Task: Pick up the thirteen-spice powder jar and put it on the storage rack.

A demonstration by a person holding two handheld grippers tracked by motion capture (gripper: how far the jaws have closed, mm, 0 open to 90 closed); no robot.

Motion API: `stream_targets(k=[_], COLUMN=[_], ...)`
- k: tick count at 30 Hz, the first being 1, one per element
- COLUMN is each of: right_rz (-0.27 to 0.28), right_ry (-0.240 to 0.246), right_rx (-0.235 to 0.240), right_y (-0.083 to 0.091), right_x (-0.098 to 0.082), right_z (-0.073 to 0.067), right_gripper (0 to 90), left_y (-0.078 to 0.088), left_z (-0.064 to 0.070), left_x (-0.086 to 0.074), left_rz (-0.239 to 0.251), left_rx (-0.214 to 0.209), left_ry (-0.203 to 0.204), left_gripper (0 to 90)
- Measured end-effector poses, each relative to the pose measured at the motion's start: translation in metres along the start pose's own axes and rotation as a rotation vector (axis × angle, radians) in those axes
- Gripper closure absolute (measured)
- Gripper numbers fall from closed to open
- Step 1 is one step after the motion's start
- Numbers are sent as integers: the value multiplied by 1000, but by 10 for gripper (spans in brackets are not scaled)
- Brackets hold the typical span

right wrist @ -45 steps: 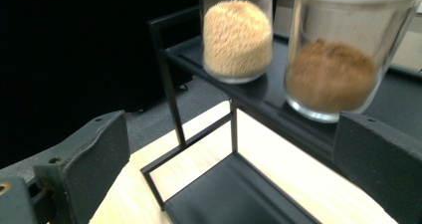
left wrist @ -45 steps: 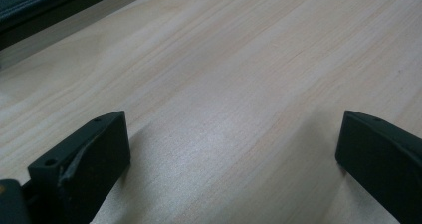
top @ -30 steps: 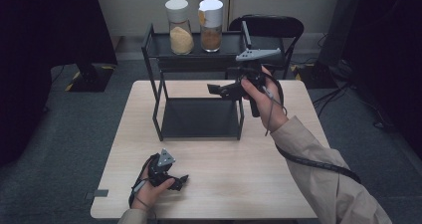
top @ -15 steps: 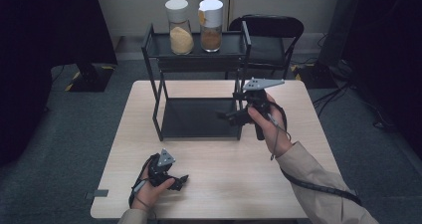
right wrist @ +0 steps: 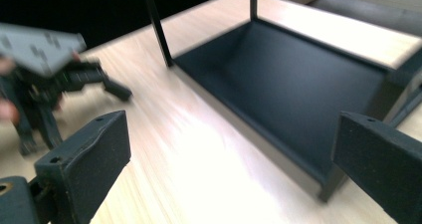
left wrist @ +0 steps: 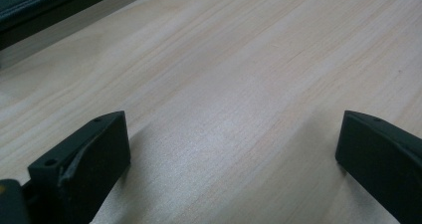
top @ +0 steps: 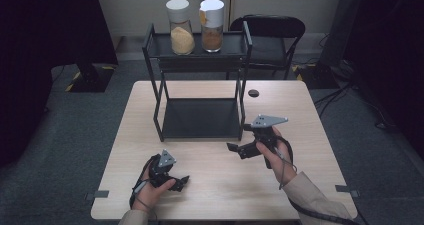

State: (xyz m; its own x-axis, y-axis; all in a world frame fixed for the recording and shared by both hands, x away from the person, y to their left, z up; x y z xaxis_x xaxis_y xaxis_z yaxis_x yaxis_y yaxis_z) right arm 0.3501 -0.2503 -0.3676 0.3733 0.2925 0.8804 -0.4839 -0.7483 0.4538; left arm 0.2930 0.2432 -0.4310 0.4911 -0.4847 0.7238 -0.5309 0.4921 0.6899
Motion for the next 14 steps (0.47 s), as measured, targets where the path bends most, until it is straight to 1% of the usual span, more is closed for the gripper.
stream_targets(k=[3,4,6,8,11,14], right_rz=[-44,-60,-92,-122,-151,-165], right_ry=[13,15,11,14,13,14], right_rx=[-5,-10,-4,-14,-17,-15], right_y=[-2,-3,-5,-6,-6,-6], right_x=[-18,-24,-35,-44,-53,-60], right_z=[-1,-1,0,-1,1,1], right_gripper=[10,10,11,13,13,13], left_y=[0,0,0,0,0,0], left_z=[0,0,0,0,0,0], left_x=[0,0,0,0,0,0], left_rz=[0,0,0,1,0,0], left_rx=[0,0,0,0,0,-1], left_ry=[0,0,0,0,0,0], left_gripper=[0,0,0,0,0,0])
Point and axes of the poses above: each handheld gripper's, and its own axes: y roughly backward along the jaws, x roughly out of its top, z roughly to its right, the point moved 2 cm from there along -y, roughly forward along the jaws, and after that the axes turned 2 degrees about -y, right-handed, at the moved point
